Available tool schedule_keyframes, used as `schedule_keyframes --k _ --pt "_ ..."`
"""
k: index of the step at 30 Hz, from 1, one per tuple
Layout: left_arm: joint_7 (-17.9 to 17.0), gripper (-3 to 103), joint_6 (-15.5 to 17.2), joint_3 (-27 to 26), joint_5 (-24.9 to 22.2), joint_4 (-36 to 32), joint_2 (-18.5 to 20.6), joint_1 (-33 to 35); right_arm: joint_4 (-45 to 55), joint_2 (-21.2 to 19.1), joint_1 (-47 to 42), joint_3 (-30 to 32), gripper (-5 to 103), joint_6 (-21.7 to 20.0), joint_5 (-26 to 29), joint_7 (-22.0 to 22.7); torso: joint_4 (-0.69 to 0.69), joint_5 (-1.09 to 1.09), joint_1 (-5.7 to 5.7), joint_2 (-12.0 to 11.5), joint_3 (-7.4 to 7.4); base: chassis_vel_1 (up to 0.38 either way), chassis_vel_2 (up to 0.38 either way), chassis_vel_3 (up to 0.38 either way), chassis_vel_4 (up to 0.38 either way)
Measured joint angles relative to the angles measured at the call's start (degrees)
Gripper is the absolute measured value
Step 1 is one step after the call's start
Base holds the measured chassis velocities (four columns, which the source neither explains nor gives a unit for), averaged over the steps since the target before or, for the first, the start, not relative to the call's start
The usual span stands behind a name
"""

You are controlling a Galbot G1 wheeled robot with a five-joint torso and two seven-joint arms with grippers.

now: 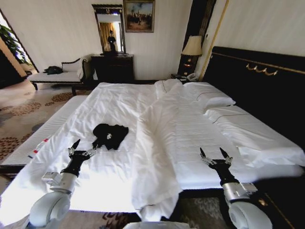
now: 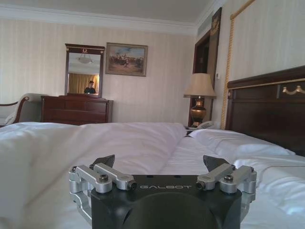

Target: Fold the clothes on the bed.

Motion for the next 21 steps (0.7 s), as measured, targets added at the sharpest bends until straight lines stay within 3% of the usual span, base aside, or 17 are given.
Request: schedule_keyframes --k 4,9,10,12,16,21 --pt "0.08 100 -0.1 -0.09 0.05 0.05 -0.08 0.28 0.88 0.23 -0.43 -0.07 100 -0.2 -0.3 0.02 0.0 -0.02 0.0 0.0 0.0 0.23 0.287 -0.236 -0.271" --pt "0.2 100 -0.31 -0.27 0.14 0.21 -0.22 0.67 4.29 0.11 -1.8 0.13 100 -3.44 3.47 0.82 0.0 -0.02 0.0 0.0 0.0 0.226 0.276 -0.222 -0.265" --pt "0.23 100 -0.46 -0.29 0.26 0.41 -0.36 0.73 7.52 -0.34 -3.22 0.19 100 -8.1 9.56 1.27 0.01 -0.06 0.0 0.0 0.0 0.148 0.168 -0.148 -0.139" --pt "0.24 100 -0.51 -0.3 0.29 0.44 -0.4 0.73 8.52 -0.48 -3.52 0.2 100 -9.51 11.55 1.52 0.01 -0.05 0.0 0.0 -0.01 0.148 0.168 -0.133 -0.139" --pt "0.42 100 -0.87 -0.32 0.33 0.66 -0.78 0.96 14.22 -2.55 -4.31 0.99 100 -17.7 22.81 3.21 0.01 -0.05 0.0 0.0 -0.01 0.051 0.059 -0.06 -0.064" --pt "0.58 100 -1.15 -0.37 0.31 0.98 -0.87 0.97 15.7 -5.05 -4.85 2.0 100 -21.12 25.09 3.53 0.0 0.04 0.0 0.0 0.0 0.0 0.0 0.0 0.0"
